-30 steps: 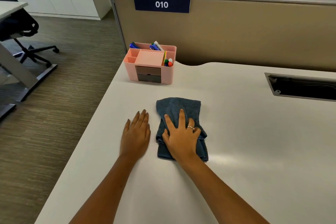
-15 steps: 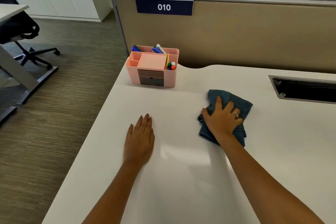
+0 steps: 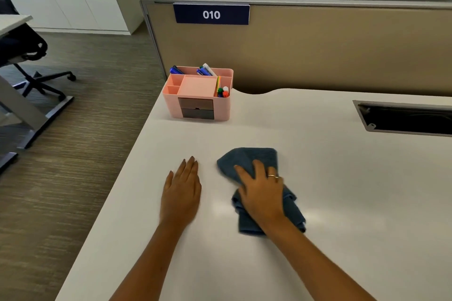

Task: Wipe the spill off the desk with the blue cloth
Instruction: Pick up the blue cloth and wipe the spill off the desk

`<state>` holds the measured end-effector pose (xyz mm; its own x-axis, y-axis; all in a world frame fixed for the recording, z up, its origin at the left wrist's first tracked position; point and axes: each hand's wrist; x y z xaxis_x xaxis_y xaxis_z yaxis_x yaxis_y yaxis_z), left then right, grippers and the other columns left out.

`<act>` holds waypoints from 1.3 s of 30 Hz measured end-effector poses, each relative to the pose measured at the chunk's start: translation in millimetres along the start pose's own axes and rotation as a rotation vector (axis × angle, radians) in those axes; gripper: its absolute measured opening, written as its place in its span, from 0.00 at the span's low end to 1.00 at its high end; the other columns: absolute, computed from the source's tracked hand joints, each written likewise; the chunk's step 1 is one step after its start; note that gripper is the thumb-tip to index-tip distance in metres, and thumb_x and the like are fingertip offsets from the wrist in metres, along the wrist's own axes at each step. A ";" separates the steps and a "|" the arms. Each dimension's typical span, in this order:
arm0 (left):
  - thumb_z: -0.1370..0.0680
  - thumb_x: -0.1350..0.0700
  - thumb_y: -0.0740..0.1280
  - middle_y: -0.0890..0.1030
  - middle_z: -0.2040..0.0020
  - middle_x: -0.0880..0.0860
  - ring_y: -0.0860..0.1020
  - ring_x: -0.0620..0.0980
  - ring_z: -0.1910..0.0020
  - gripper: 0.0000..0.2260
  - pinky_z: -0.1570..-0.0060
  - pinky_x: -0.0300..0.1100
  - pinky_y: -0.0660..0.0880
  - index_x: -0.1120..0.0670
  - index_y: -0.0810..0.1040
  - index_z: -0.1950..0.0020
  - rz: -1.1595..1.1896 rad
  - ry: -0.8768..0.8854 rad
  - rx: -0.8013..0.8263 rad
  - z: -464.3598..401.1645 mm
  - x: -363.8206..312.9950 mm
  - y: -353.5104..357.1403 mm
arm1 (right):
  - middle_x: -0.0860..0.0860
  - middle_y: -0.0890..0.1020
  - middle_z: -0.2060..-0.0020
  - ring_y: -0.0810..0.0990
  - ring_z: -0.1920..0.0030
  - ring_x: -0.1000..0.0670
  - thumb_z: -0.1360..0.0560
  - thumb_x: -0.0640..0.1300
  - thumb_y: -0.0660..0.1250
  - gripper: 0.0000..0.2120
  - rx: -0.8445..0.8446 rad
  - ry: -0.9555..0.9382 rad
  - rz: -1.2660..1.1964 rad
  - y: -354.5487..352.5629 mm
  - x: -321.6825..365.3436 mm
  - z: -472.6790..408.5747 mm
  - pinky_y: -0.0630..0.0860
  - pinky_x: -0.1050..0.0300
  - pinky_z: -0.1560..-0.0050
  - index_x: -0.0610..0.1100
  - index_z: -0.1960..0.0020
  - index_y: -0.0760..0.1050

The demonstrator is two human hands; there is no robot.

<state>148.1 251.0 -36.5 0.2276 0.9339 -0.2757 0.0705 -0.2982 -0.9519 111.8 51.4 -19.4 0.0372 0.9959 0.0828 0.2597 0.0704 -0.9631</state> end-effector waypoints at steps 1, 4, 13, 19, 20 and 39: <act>0.22 0.49 0.43 0.60 0.25 0.49 0.55 0.46 0.26 0.25 0.29 0.46 0.50 0.53 0.58 0.25 0.005 0.002 -0.001 -0.1 -1.2 0.2 | 0.42 0.78 0.46 0.76 0.55 0.37 0.33 0.50 0.70 0.22 -0.019 0.037 0.024 -2.8 -22.8 2.2 0.75 0.46 0.63 0.53 0.40 0.76; 0.22 0.49 0.43 0.59 0.25 0.48 0.54 0.45 0.25 0.25 0.29 0.45 0.48 0.53 0.57 0.25 0.007 -0.005 -0.002 -0.4 -1.1 0.3 | 0.40 0.77 0.46 0.75 0.55 0.36 0.32 0.47 0.68 0.20 -0.079 0.191 0.061 -5.9 -92.2 -1.2 0.73 0.46 0.63 0.51 0.40 0.77; 0.20 0.57 0.52 0.61 0.25 0.50 0.56 0.48 0.25 0.21 0.28 0.50 0.53 0.55 0.60 0.26 0.043 -0.002 -0.018 -0.7 -6.9 -3.0 | 0.44 0.67 0.32 0.66 0.36 0.36 0.21 0.49 0.56 0.21 0.069 0.418 -0.093 -9.0 -86.8 -52.2 0.68 0.41 0.41 0.52 0.29 0.65; 0.19 0.56 0.51 0.60 0.24 0.52 0.55 0.50 0.25 0.22 0.28 0.52 0.53 0.56 0.58 0.25 0.007 -0.015 0.013 6.8 -5.1 -1.7 | 0.46 0.79 0.47 0.78 0.52 0.38 0.30 0.49 0.67 0.17 0.062 0.048 -0.144 -13.9 21.1 18.3 0.75 0.43 0.58 0.53 0.41 0.77; 0.19 0.55 0.50 0.59 0.24 0.52 0.55 0.50 0.25 0.22 0.28 0.51 0.53 0.56 0.57 0.25 0.003 -0.020 0.017 8.7 -4.7 -2.1 | 0.47 0.80 0.47 0.78 0.54 0.40 0.33 0.50 0.70 0.19 0.071 -0.001 -0.106 -16.7 28.0 34.1 0.76 0.44 0.59 0.54 0.42 0.78; 0.19 0.55 0.49 0.57 0.24 0.50 0.52 0.48 0.25 0.22 0.27 0.52 0.50 0.54 0.56 0.25 -0.014 -0.074 0.035 17.1 -14.4 -2.2 | 0.40 0.71 0.37 0.69 0.42 0.33 0.26 0.49 0.64 0.22 -0.060 0.646 -0.059 -34.2 -208.5 29.3 0.70 0.38 0.46 0.51 0.32 0.71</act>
<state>128.1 241.6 -32.7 0.1542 0.9504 -0.2700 0.0390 -0.2789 -0.9595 66.9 -157.0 -11.2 0.5894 0.7538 0.2905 0.3322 0.1017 -0.9377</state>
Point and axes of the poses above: each hand's wrist, its own z-axis away from the middle knuckle, its own y-axis out of the palm, x = y × z
